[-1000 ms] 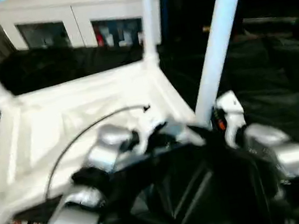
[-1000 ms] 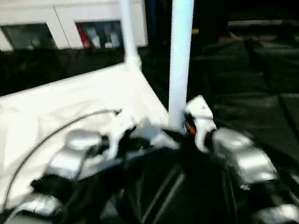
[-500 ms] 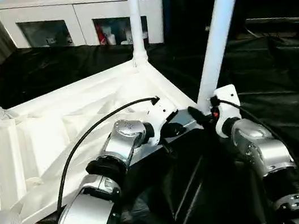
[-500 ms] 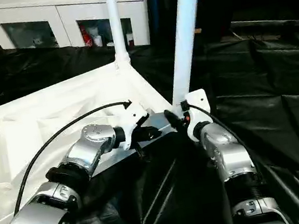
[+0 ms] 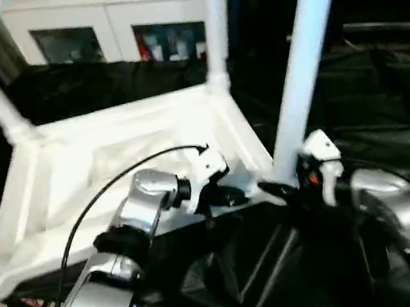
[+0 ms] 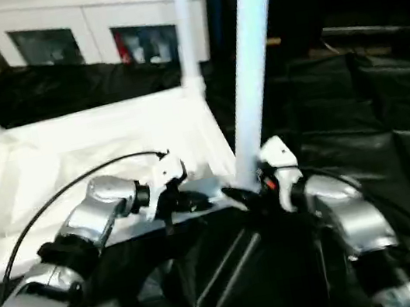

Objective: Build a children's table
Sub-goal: Rotate leg to tighten

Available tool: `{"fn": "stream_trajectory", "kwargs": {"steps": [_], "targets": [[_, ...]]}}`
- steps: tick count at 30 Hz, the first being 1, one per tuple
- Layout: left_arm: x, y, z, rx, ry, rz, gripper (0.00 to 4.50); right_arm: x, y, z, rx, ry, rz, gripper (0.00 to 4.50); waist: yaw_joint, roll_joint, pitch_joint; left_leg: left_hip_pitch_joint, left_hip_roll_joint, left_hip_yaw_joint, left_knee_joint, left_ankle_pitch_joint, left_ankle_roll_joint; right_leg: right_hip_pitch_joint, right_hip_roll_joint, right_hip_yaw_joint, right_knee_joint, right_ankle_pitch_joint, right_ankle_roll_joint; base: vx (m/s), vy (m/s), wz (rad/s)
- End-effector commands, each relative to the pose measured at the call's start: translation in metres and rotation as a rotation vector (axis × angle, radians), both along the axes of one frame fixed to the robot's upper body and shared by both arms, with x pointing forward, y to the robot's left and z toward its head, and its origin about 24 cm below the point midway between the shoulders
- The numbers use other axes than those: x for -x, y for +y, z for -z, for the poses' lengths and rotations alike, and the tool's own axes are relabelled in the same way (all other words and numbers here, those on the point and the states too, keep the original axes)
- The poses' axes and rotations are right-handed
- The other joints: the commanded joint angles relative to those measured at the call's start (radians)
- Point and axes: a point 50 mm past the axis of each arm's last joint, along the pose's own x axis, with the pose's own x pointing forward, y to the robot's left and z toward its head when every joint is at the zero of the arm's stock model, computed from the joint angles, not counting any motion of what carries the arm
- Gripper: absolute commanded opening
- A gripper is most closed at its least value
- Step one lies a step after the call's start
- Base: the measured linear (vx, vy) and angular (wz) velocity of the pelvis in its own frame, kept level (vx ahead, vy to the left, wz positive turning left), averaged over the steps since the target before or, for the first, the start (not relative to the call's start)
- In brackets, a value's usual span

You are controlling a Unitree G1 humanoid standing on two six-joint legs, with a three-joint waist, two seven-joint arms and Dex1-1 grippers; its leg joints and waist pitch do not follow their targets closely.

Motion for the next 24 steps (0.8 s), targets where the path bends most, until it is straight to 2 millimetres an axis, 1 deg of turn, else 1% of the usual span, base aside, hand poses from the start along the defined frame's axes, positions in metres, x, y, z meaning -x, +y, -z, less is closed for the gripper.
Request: {"fn": "stream_trajectory", "kwargs": {"steps": [1,3,5,6,8,10,11,12,17,21,22,23,24], "targets": [[0.001,-0.012,-0.021,0.121,-0.065,0.086,0.0,0.011,0.013,0.001,-0.022,0.045,-0.142,3.53,-0.001,-0.018,-0.062,0.005,0.03,-0.004,-0.07,-0.248,0.058,0.054,-0.066,0.05,-0.09,-0.333,-0.165,0.0,0.0,0.0],[0.004,-0.005,-0.021,0.111,-0.051,0.11,0.0,0.015,0.009,0.001,-0.007,0.067,-0.183,3.53,0.002,-0.018,-0.063,0.006,0.032,-0.005,-0.07,-0.239,0.057,0.054,-0.065,0.05,-0.086,-0.311,-0.171,0.0,0.0,0.0],[0.006,-0.001,-0.021,0.102,-0.042,0.122,0.0,0.018,0.007,0.001,0.003,0.079,-0.206,3.53,0.002,-0.018,-0.064,0.005,0.032,-0.004,-0.069,-0.228,0.06,0.052,-0.064,0.051,-0.083,-0.283,-0.179,0.0,0.0,0.0],[0.007,0.0,-0.021,0.097,-0.039,0.126,0.0,0.018,0.007,0.002,0.006,0.083,-0.213,3.26,0.003,-0.016,-0.064,0.006,0.032,-0.003,-0.069,-0.228,0.06,0.05,-0.062,0.05,-0.083,-0.278,-0.184,0.0,0.0,0.0],[0.007,0.001,-0.021,0.094,-0.036,0.128,0.0,0.018,0.008,0.002,0.004,0.087,-0.215,3.18,0.004,-0.017,-0.064,0.006,0.031,-0.003,-0.068,-0.227,0.054,0.051,-0.063,0.05,-0.083,-0.281,-0.186,0.0,0.0,0.0],[0.009,0.002,-0.021,0.094,-0.03,0.133,0.0,0.018,0.01,0.002,0.0,0.088,-0.219,2.94,0.004,-0.018,-0.064,0.006,0.03,-0.003,-0.068,-0.224,0.053,0.051,-0.063,0.05,-0.082,-0.278,-0.184,0.0,0.0,0.0],[0.009,0.002,-0.021,0.094,-0.029,0.135,0.0,0.018,0.012,0.001,-0.005,0.086,-0.221,2.94,0.004,-0.018,-0.064,0.005,0.03,-0.003,-0.068,-0.223,0.052,0.051,-0.063,0.05,-0.083,-0.278,-0.184,0.0,0.0,0.0],[0.009,0.002,-0.021,0.094,-0.028,0.136,0.0,0.018,0.012,0.001,-0.006,0.086,-0.221,2.78,0.004,-0.017,-0.065,0.005,0.03,-0.003,-0.068,-0.222,0.051,0.052,-0.064,0.05,-0.082,-0.278,-0.183,0.0,0.0,0.0],[0.01,0.001,-0.022,0.092,-0.026,0.139,0.0,0.02,0.016,0.001,-0.034,0.101,-0.235,2.66,0.003,-0.015,-0.065,0.005,0.03,-0.003,-0.068,-0.222,0.05,0.052,-0.062,0.049,-0.081,-0.271,-0.184,0.0,0.0,0.0],[0.007,-0.002,-0.021,0.101,-0.03,0.1,0.0,0.021,0.018,0.004,-0.037,0.104,-0.215,2.64,0.002,-0.018,-0.065,0.005,0.028,-0.003,-0.068,-0.22,0.048,0.052,-0.062,0.049,-0.082,-0.276,-0.18,0.0,0.0,0.0],[0.005,-0.004,-0.021,0.108,-0.031,0.066,0.0,0.019,0.019,0.007,-0.032,0.11,-0.173,2.64,0.002,-0.017,-0.064,0.005,0.029,-0.003,-0.068,-0.218,0.047,0.051,-0.062,0.049,-0.082,-0.277,-0.18,0.0,0.0,0.0],[-0.004,-0.012,-0.02,0.109,-0.05,-0.043,0.0,0.005,0.021,0.019,0.004,0.101,0.017,2.64,0.001,-0.017,-0.064,0.005,0.028,-0.003,-0.067,-0.22,0.044,0.049,-0.062,0.049,-0.083,-0.281,-0.179,0.0,0.0,0.0],[-0.008,-0.016,-0.019,0.107,-0.062,-0.086,0.0,-0.001,0.022,0.023,0.009,0.101,0.108,2.64,-0.004,-0.016,-0.062,0.006,0.023,-0.003,-0.069,-0.228,0.026,0.045,-0.06,0.047,-0.086,-0.31,-0.173,0.0,0.0,0.0]]}}
